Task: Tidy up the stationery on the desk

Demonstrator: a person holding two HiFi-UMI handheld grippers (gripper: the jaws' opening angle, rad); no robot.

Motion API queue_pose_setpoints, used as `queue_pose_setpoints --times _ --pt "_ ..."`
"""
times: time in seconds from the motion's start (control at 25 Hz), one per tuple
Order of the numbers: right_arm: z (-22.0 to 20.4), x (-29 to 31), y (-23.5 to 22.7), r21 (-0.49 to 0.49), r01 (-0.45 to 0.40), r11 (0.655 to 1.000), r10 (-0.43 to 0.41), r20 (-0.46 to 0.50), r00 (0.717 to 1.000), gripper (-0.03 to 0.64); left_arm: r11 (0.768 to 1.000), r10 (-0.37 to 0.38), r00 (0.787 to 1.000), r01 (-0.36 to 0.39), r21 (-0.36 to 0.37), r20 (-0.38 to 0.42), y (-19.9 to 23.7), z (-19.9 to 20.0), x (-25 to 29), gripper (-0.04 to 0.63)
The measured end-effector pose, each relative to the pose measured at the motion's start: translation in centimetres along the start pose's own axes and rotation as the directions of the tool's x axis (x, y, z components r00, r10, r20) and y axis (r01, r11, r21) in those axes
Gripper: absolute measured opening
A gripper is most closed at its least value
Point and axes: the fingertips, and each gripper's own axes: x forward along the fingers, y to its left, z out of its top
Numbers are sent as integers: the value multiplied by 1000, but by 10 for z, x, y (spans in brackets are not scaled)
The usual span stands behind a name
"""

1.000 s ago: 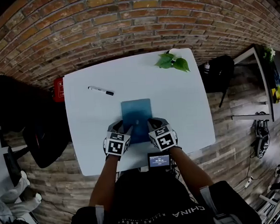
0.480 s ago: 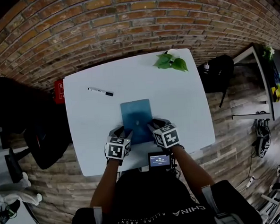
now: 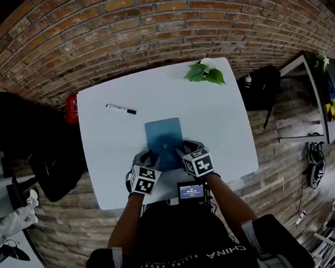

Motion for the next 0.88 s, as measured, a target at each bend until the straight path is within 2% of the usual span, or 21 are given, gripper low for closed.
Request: queue_pose_setpoints --times 0.12,0.32,0.52,0.6,0.88 --pt "0 0 2 0 -5 1000 5 -1 1000 184 999 15 999 -14 48 -28 -4 -4 3 117" --pt "1 0 1 14 3 1000 -4 11 1000 184 998 6 999 -3 58 -53 -5 -4 5 117" --pt "1 1 2 83 -30 996 28 25 999 176 999 -7 999 10 54 -46 -4 -5 5 115" --pt "2 0 2 104 -37 994 34 35 999 161 999 -9 999 11 51 -48 -4 -5 6 112" --pt "10 -13 1 81 -32 996 26 70 997 100 999 -17 999 19 42 -49 -4 -6 6 109"
